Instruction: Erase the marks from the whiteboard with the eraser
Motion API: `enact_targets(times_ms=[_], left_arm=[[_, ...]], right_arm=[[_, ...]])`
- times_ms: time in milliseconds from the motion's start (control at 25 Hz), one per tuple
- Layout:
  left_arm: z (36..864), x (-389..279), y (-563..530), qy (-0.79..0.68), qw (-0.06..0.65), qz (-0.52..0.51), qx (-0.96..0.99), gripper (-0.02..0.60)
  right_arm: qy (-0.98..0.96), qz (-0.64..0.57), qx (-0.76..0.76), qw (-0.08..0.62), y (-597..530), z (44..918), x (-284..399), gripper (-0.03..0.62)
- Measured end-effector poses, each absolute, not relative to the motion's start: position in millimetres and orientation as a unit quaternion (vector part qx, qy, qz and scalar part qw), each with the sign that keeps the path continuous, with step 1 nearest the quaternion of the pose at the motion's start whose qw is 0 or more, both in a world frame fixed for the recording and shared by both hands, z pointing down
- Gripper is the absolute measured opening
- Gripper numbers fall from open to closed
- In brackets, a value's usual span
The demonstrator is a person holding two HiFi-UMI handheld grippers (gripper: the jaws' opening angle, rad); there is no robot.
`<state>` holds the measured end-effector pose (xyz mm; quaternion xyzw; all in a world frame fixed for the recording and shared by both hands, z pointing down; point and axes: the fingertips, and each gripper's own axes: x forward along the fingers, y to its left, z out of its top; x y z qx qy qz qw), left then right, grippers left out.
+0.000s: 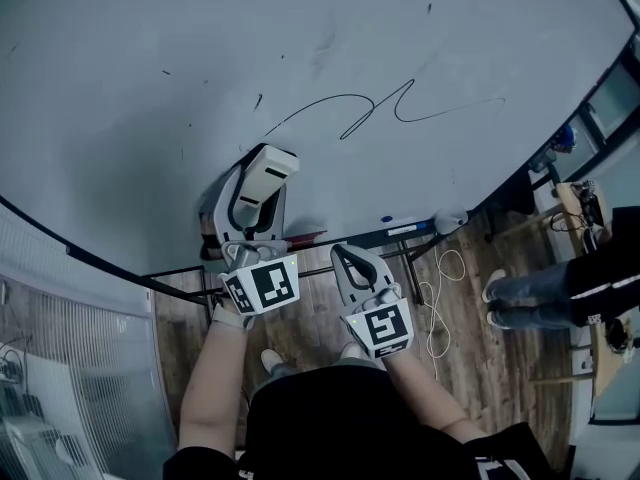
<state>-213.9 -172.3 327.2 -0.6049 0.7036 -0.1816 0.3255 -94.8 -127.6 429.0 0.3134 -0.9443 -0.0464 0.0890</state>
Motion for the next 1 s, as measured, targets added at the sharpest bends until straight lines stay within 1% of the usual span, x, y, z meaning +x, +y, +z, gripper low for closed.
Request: enact_targets(times_ms=[120, 280, 440, 600, 840, 1000], left_arm=[[313, -211, -173, 0.703, 0.327, -0.166, -0.609, 0.272], [284, -198, -180, 0.691, 0.351, -0.161, -0.611, 0.272], [257, -172, -192, 0.662, 0.388, -0.176, -0.616, 0.272], [236, -138, -209, 0.641, 0.406, -0.177, -0.627, 0.273], [231, -95, -229, 0.619, 0.419, -0.196, -0.635, 0.272], [239, -92, -233, 0.616, 0.433, -0.222, -0.620, 0.272]], right_arm=[[-0.941, -0.049, 0.322, 0.089, -127, 428, -91, 0.026], [-0.936, -0.042, 0.338, 0.087, -129, 428, -81, 0.026], [-0.933, -0.049, 0.348, 0.083, -130, 424, -70, 0.026], [-0.928, -0.051, 0.361, 0.080, -133, 420, -57, 0.026], [-0.919, -0.048, 0.382, 0.077, -140, 417, -35, 0.026], [-0.918, -0.042, 0.386, 0.078, -142, 419, -32, 0.026]])
